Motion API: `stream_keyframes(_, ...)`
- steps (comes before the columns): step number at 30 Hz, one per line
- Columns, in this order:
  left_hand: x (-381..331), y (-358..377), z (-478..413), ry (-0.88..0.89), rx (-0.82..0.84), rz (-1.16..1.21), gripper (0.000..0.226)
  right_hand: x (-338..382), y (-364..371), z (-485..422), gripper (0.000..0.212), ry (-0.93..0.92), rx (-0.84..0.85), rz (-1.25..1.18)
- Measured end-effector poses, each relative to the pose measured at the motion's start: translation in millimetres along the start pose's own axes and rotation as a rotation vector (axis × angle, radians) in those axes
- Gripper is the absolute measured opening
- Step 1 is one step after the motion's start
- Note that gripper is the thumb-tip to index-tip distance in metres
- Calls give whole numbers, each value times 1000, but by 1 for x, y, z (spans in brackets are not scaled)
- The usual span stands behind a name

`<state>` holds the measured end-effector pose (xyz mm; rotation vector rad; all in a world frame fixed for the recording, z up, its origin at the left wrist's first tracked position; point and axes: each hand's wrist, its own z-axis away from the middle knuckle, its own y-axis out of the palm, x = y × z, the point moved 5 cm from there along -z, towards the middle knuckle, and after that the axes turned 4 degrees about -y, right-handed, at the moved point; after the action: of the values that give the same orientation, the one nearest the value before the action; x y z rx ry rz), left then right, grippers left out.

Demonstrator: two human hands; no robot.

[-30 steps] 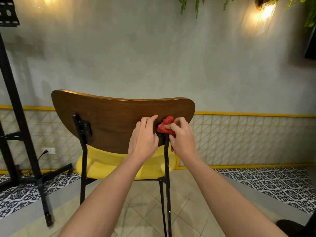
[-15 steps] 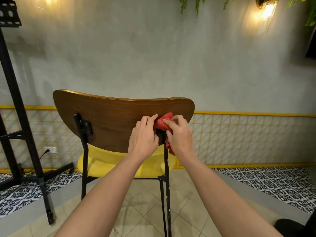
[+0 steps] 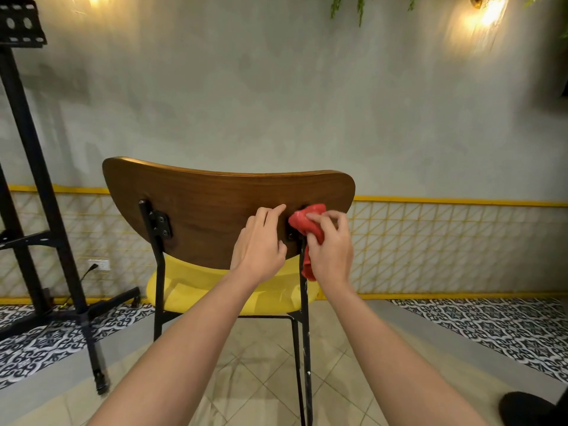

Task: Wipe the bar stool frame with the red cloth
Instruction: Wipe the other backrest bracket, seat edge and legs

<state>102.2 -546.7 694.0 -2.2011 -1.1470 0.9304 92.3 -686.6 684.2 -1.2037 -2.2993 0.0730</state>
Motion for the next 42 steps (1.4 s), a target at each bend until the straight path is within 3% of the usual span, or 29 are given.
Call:
stream_keyframes(3, 1, 0, -1, 0, -2, 0, 63, -1, 7, -12, 30, 80, 26, -75)
stream_keyframes(9, 2, 2, 1, -3, 13, -9, 62, -30, 16, 2, 24, 217, 245, -80)
stream_keyframes(16, 2, 4, 3, 4, 15, -11, 64, -23, 1, -15, 30, 285, -68, -307)
stream_keyframes(23, 3, 6, 2, -11, 21, -4, 65, -33, 19, -5, 25, 313, 149, -304)
stream_keyframes(26, 2, 8, 2, -18, 21, 1, 64, -41, 16, 4, 23, 277, 219, -233)
stream_keyframes(32, 4, 16, 8, -12, 20, -41, 63, -20, 9, -8, 22, 107, 153, -243)
stream_keyframes(39, 7, 20, 17, 45, -29, -133, 63, -31, 21, 13, 30, -21, 310, 14)
stream_keyframes(42, 8, 22, 21, 81, -23, -177, 64, -24, 14, 16, 31, -144, 231, 34)
